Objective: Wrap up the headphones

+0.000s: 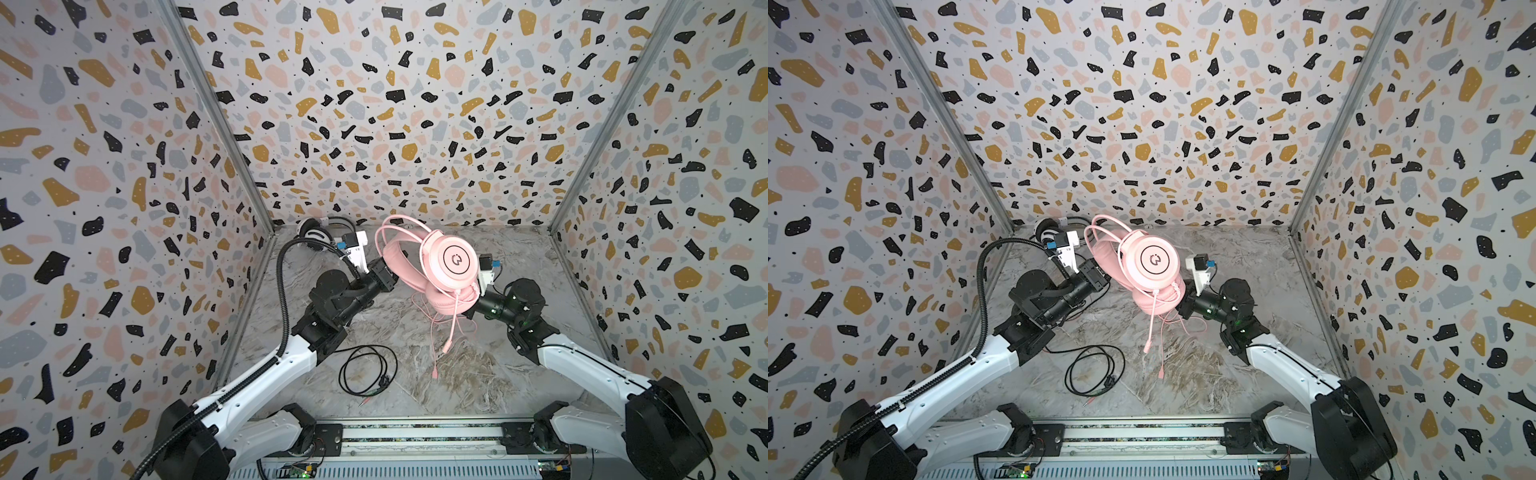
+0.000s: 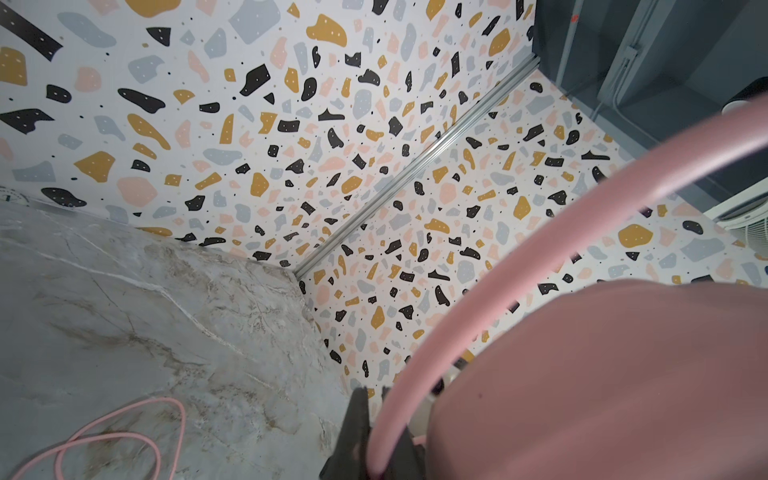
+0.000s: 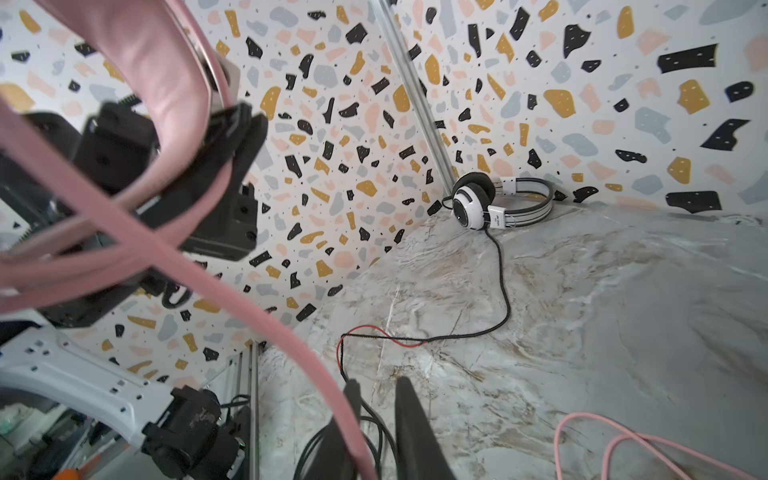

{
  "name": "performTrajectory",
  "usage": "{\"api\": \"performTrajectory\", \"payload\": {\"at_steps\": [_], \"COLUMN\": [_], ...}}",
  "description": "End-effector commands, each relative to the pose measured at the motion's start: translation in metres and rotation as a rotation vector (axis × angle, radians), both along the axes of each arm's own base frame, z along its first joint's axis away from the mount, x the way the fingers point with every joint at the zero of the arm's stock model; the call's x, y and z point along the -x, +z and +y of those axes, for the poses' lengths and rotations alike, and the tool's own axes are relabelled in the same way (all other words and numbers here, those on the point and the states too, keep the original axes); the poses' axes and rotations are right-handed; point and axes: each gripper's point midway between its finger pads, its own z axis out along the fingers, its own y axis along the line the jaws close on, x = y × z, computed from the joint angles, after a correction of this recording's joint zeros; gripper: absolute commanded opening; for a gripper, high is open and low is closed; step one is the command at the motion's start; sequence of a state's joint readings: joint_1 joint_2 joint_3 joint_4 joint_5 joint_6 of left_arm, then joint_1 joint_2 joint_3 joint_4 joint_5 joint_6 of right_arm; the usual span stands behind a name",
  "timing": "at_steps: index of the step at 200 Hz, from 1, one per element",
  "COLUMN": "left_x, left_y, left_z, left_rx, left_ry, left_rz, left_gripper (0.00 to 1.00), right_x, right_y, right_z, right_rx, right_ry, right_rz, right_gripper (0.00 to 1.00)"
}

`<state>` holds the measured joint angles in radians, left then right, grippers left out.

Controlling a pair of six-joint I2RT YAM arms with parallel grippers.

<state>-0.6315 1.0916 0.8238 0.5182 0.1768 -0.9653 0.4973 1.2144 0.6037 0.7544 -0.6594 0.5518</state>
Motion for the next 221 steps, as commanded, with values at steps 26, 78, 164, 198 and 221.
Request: {"api": "performTrajectory", "payload": {"at_steps": [26,78,164,198,221], "left_x": [0.014,-0.001,-0.039,-0.059,-0.070], "left_y": [0.090,0.094,0.065,0.051,0.036], "left_z": [0.020,0.038,0.110,0.117,0.119], "left_rx": [0.144,0.083,0.123,0.068,0.037], "left_ry": [0.052,0.193,0.664,0.775,0.837], "left_rz": [-0.143,-0.082,0.099,0.131,0.151], "left_gripper": [0.00,0.00,0.00,0.00,0.00], "right_x": [-0.011,-0.003,0.054,0.080,0.095], "right_y": [0.021,-0.008,-0.040,-0.047,-0.047], "right_z": [0.026,0.051,0.073,0.070,0.069], "right_rx": [-0.096,-0.109,-0.058,-0.061,-0.024], "right_ry": [0.038,0.126,0.206,0.236,0.236], "right_rz": [-0.060,-0.018,0.001,0.029,0.033], "right_gripper": [0.32,0.33,0.09,0.09,0.10]}}
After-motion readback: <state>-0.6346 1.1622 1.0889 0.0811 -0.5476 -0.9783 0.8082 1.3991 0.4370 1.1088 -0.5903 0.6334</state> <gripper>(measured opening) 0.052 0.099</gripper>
